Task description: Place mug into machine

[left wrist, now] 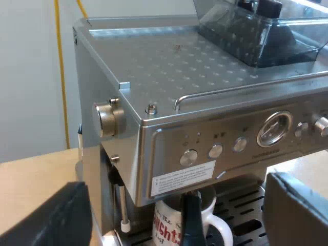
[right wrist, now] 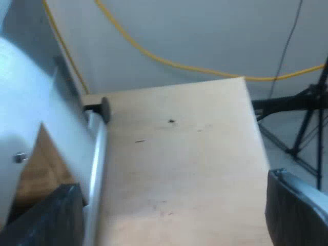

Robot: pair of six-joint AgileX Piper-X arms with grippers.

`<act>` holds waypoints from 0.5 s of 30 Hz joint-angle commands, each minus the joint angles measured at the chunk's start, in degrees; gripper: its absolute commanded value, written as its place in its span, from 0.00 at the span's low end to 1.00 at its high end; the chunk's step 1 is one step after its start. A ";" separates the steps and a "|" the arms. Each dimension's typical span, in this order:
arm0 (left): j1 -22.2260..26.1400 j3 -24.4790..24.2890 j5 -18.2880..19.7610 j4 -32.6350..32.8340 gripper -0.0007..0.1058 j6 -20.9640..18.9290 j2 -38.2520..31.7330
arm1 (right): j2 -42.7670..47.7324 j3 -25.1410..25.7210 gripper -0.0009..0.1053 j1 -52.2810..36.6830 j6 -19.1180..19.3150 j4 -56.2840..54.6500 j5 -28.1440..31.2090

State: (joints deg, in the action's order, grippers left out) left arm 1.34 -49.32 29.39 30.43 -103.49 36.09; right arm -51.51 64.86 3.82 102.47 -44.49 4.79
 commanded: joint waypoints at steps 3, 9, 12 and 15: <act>0.02 -0.50 2.36 1.01 0.66 -1.08 -1.18 | 4.64 0.52 0.69 -6.20 3.63 -2.20 -4.79; -0.67 -0.50 2.23 2.76 0.66 0.06 -5.84 | 11.69 -3.41 0.69 -7.16 3.63 -2.80 -4.79; -2.37 -0.50 2.12 3.26 0.66 1.86 -8.85 | 16.65 -6.53 0.69 -7.16 2.93 -3.81 -4.79; -3.80 -0.50 2.12 4.32 0.66 2.07 -12.04 | 21.50 -9.47 0.69 -7.16 2.94 -4.25 -4.79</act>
State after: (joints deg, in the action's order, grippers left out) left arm -2.04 -49.47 31.19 34.20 -101.58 24.89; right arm -31.81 55.99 -3.14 105.13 -48.82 0.49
